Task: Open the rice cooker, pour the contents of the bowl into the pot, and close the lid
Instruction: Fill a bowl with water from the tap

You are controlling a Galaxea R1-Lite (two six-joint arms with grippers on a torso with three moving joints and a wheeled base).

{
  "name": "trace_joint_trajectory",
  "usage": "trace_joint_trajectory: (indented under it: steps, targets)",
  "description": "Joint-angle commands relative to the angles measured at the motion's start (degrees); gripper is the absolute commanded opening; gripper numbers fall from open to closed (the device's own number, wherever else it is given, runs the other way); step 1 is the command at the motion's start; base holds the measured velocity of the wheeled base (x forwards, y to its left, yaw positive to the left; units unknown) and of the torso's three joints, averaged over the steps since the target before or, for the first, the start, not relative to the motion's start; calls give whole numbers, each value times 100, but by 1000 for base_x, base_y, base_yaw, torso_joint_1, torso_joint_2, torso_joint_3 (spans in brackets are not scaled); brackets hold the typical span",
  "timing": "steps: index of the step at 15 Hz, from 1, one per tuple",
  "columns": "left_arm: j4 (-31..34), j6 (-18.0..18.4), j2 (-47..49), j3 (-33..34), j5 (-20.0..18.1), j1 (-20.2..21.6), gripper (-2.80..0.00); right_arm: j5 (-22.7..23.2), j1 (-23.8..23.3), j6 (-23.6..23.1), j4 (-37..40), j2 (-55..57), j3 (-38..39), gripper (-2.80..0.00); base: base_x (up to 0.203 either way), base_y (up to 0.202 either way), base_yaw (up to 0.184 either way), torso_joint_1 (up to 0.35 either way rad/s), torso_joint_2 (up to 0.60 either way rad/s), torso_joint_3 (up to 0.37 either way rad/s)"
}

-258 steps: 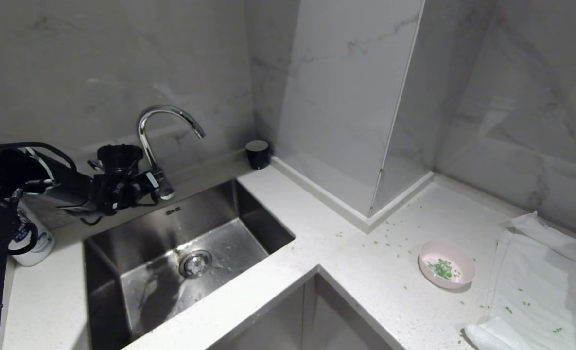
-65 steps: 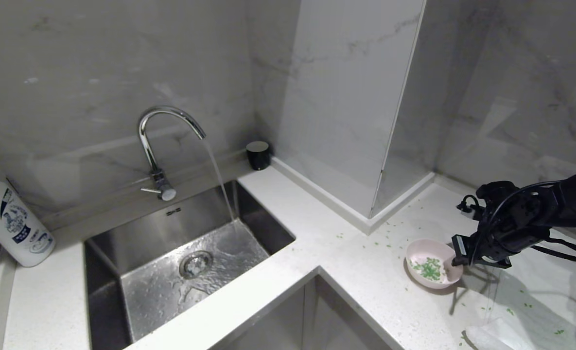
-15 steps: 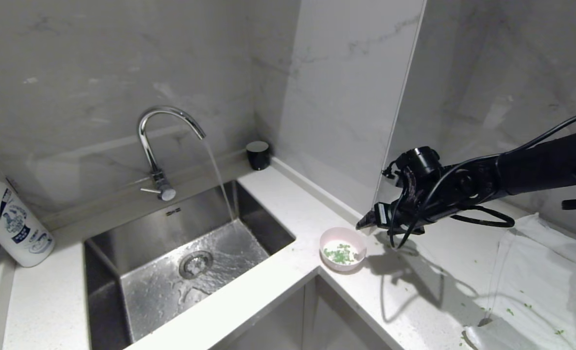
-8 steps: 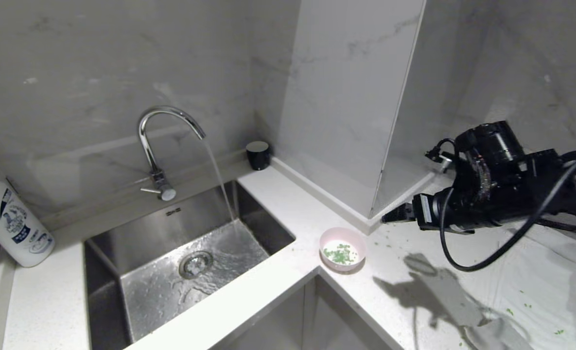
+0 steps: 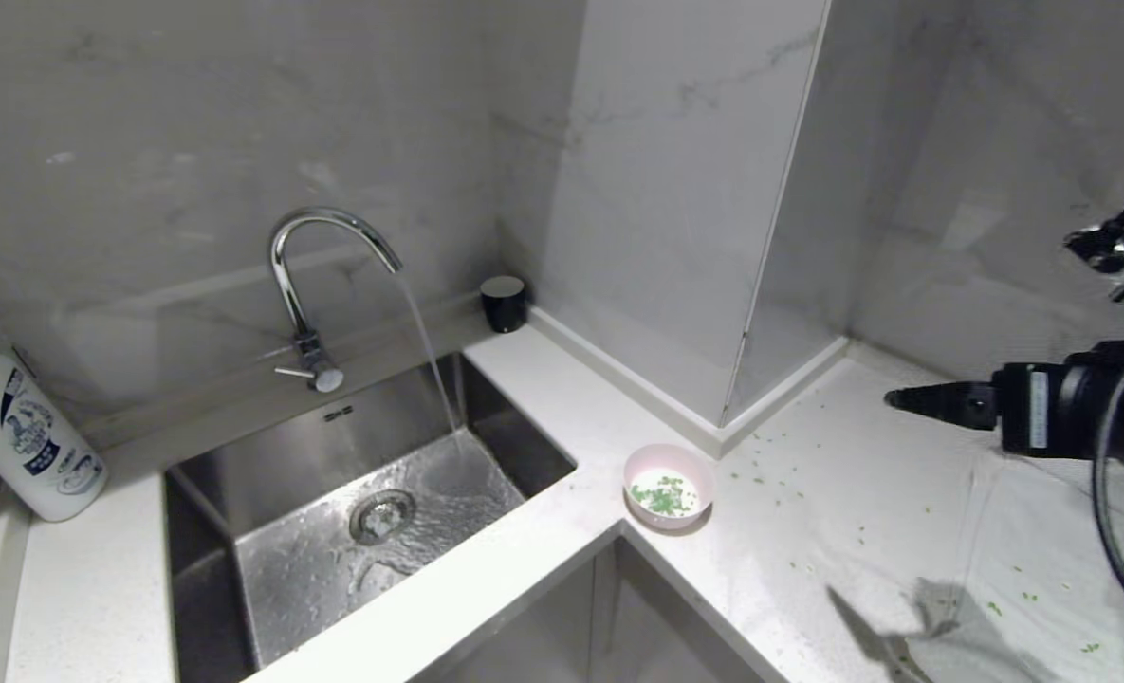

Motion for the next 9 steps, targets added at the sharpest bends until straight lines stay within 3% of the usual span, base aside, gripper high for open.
trace_joint_trajectory:
  steps: [1, 3, 5, 9]
  targets:
    - [2, 0, -1, 2, 2, 2, -280, -857, -21, -583, 12, -1164, 135, 0, 0, 0, 0, 0, 0, 0]
    - [-6, -17, -1, 2, 2, 2, -280, -1395, -28, -876, 19, -1799, 365, 0, 0, 0, 0, 0, 0, 0]
    - [-6, -55, -1, 2, 19, -6, -280, -1567, -266, -958, 28, -2435, 639, 0, 0, 0, 0, 0, 0, 0]
    - [-6, -70, -1, 2, 19, 2, -280, -1625, -1654, -1456, 30, -3537, 1092, 0, 0, 0, 0, 0, 0, 0]
